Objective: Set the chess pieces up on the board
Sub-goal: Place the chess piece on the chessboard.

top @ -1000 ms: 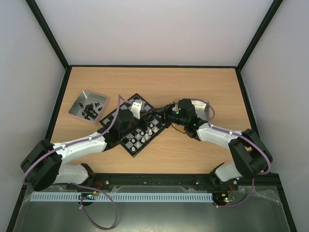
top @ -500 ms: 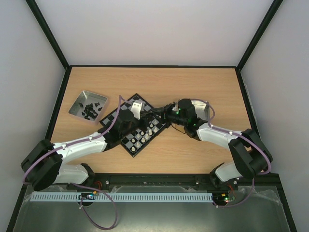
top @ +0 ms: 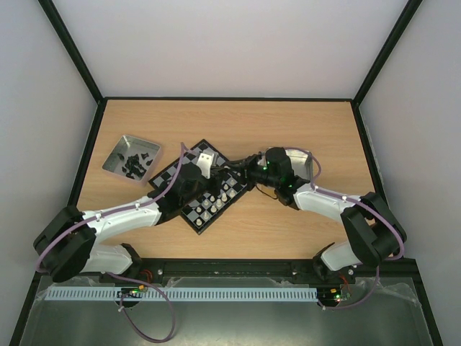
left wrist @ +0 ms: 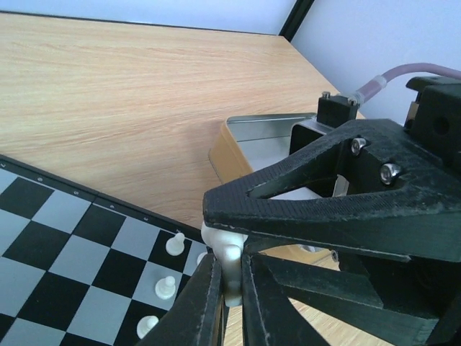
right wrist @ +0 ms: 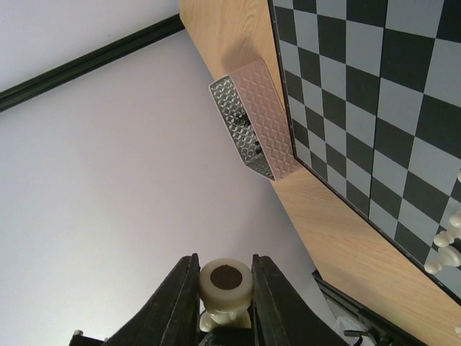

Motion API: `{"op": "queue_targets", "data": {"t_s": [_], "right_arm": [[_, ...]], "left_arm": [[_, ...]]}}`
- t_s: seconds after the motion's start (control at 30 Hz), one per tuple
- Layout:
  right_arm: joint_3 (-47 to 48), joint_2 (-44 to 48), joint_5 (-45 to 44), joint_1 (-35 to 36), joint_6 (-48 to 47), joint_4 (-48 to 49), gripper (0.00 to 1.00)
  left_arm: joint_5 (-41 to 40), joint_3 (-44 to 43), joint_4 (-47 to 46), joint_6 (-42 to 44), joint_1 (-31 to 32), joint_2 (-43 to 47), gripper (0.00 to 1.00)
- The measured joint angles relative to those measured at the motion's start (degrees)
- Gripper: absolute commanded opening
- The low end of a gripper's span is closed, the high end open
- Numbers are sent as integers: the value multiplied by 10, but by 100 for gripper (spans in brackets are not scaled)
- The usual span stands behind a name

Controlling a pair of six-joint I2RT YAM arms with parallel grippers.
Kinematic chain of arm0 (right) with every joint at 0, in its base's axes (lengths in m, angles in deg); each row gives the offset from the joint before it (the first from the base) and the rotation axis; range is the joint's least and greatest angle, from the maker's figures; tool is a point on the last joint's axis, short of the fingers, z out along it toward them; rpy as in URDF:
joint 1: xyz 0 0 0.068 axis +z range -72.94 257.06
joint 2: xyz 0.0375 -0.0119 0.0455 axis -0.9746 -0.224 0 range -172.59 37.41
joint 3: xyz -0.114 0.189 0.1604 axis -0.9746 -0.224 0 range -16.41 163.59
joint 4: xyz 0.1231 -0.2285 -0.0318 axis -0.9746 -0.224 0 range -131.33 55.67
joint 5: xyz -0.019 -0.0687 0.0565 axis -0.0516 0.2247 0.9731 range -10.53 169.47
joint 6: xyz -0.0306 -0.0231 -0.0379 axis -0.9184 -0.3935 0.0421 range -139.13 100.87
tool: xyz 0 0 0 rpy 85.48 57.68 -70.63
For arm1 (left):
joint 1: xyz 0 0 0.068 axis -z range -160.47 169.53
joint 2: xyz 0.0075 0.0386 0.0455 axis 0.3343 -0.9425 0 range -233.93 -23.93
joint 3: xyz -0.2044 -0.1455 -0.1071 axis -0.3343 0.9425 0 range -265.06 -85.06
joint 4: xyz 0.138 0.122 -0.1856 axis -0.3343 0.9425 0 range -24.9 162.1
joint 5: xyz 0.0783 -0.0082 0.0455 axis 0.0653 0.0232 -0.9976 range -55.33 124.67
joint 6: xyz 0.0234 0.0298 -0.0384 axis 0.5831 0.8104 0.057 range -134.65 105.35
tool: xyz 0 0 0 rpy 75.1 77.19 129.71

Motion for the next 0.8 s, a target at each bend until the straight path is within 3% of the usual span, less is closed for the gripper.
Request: {"op": "queue_targets", "data": {"t_s": [0.17,0.3,0.57,0.8], "right_arm": [[3,0,-2,1,-39,-16,49],[14,0,-24,-3,-107,-65,57],[44,53,-165,-58,-277,-239,58],[58,127,-339,-103,-381,-361,58]], "left_arm": [[-5,-22,37,13,0,0,2],[-3,-69,126,21,0,0,2],[35,-211,385,42,1,-34,3],[65,-364,572,56,9,-156,2]]}}
